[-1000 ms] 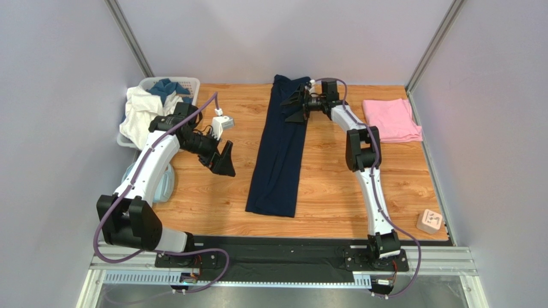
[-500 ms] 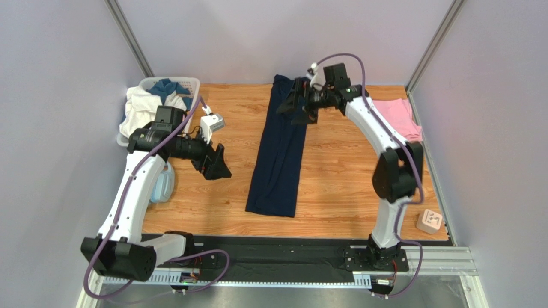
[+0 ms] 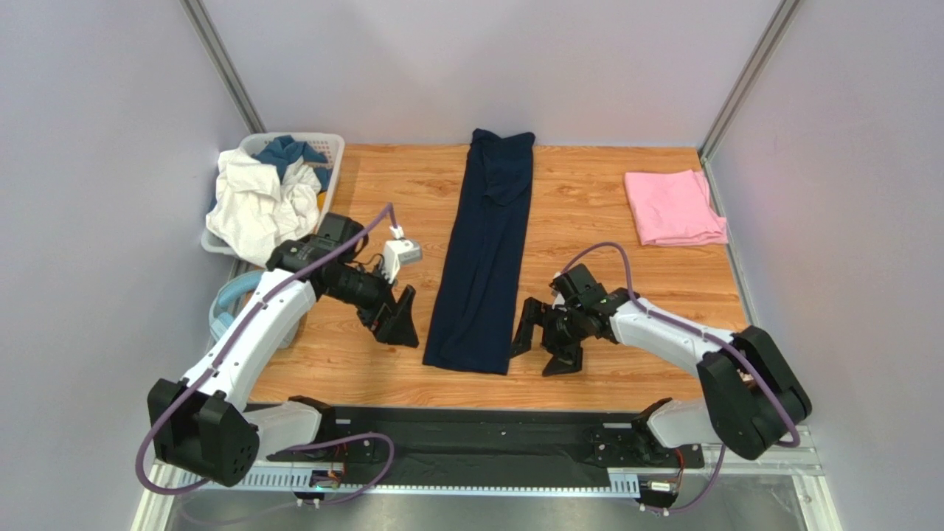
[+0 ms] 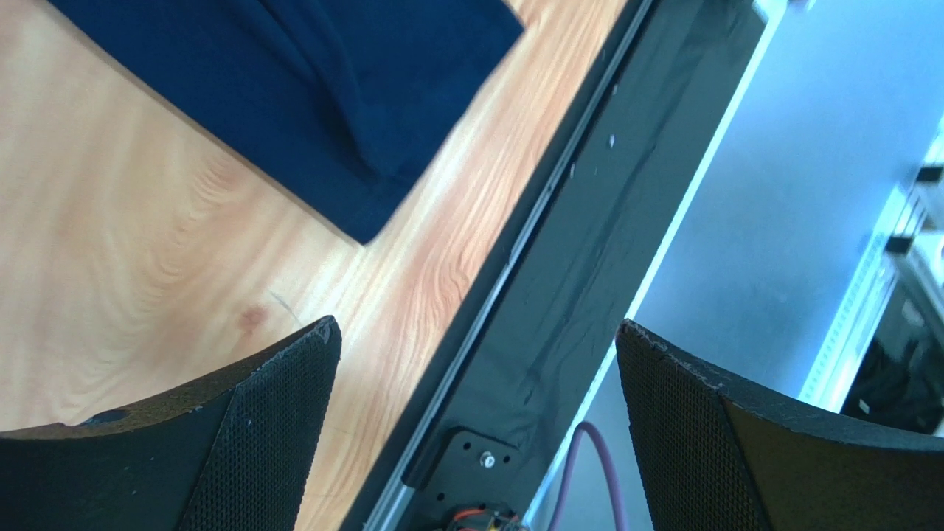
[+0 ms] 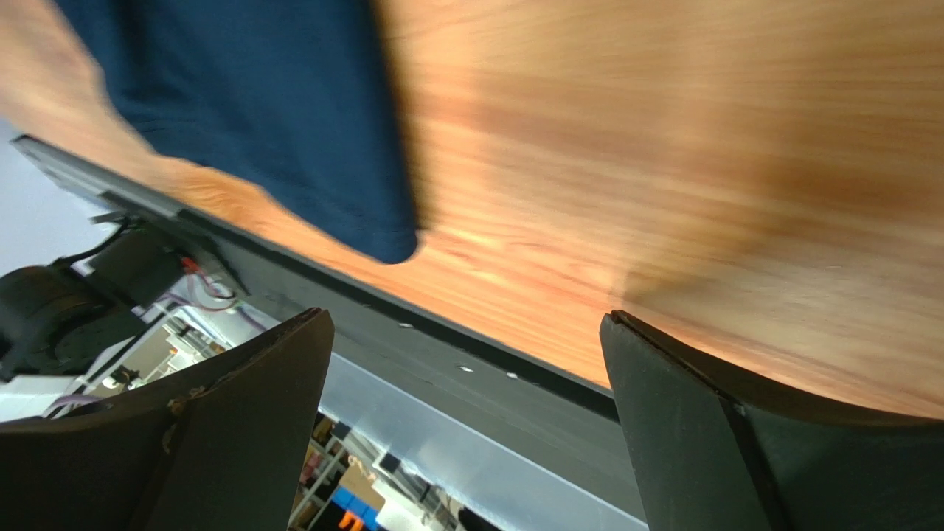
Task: Fold and stack the t-shirts
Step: Grab the bottom of the folded rectangular tshirt with both arms
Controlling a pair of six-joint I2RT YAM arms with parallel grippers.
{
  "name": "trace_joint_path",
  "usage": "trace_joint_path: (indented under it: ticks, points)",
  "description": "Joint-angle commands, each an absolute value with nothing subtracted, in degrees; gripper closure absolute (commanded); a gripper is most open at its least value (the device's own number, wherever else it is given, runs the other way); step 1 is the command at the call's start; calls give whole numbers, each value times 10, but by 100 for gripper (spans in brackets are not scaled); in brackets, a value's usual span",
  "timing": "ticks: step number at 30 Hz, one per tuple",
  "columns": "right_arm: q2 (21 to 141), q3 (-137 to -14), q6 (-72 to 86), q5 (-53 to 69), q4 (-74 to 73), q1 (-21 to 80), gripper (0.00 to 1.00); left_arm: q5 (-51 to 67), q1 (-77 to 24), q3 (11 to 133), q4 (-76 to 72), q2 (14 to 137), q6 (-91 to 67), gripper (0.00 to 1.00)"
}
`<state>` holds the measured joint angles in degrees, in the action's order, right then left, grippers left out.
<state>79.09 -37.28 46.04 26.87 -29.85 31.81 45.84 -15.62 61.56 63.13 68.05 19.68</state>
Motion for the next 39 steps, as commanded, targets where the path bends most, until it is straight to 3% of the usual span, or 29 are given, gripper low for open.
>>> trace_joint_path:
  ticks: [1, 7, 12, 23, 39]
  points:
    - [753, -377, 513, 250, -201, 335, 0, 396, -204, 592, 568, 702, 155, 0]
    - [802, -373, 551, 271, -130, 350, 0, 396, -215, 589, 541, 772, 149, 0]
    - [842, -355, 598, 279, -69, 370, 12, 402, -219, 578, 509, 824, 132, 0]
    - [894, -344, 646, 279, -4, 411, 13, 441, -219, 582, 484, 927, 102, 0]
    - [780, -250, 689, 228, -13, 435, 21, 462, -254, 566, 461, 990, 62, 0]
